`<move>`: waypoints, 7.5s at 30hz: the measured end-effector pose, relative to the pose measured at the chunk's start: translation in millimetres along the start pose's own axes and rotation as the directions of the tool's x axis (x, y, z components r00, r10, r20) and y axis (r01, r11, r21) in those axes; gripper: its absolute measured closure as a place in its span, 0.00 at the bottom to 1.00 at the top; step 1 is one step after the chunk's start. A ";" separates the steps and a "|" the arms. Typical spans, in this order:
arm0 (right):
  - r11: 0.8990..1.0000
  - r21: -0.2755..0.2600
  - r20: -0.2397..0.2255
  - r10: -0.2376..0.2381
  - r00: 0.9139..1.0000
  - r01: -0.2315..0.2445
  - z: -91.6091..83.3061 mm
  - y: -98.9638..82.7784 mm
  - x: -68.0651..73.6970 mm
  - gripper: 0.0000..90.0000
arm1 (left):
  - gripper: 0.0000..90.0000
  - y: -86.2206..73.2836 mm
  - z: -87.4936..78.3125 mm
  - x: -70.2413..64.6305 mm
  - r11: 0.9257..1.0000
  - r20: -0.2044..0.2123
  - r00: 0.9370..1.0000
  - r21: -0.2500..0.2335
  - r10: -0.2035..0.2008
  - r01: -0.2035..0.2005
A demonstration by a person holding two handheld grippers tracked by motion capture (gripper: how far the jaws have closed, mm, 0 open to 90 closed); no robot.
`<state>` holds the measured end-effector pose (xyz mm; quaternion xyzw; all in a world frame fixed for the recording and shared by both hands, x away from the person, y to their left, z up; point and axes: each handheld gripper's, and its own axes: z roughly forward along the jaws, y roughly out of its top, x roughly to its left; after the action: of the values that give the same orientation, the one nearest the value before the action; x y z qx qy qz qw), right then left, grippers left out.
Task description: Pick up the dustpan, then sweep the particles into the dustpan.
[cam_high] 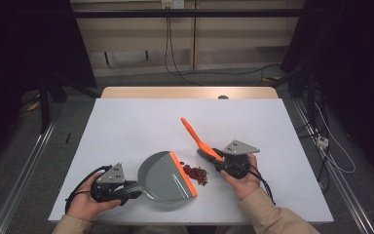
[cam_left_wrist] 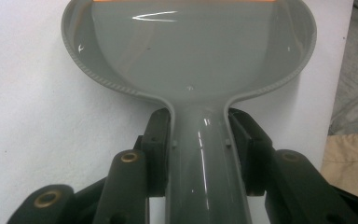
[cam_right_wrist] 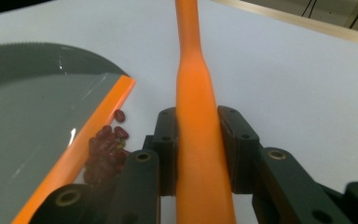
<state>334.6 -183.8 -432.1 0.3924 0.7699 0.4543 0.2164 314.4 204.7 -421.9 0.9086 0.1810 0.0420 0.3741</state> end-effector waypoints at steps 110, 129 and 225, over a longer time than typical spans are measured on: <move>0.979 -0.094 -0.128 0.169 0.977 -0.182 36.8 20.1 94.0 0.78 | 0.69 0.7 13.3 -4.1 0.998 0.029 0.998 0.030 -0.057 0.056; 0.995 -0.078 0.046 0.068 0.997 -0.064 22.7 10.3 31.4 0.78 | 0.69 1.5 8.4 -3.5 0.998 0.043 0.997 0.012 -0.066 0.065; 0.975 -0.175 0.057 0.153 0.987 -0.141 -15.0 4.6 -8.2 0.79 | 0.70 2.1 13.7 14.7 0.973 -0.202 0.959 -0.152 -0.201 0.172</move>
<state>331.1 -197.0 -420.9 0.4439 0.6893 0.5191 0.2417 331.6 199.5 -431.2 0.8506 0.3021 0.1167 0.4141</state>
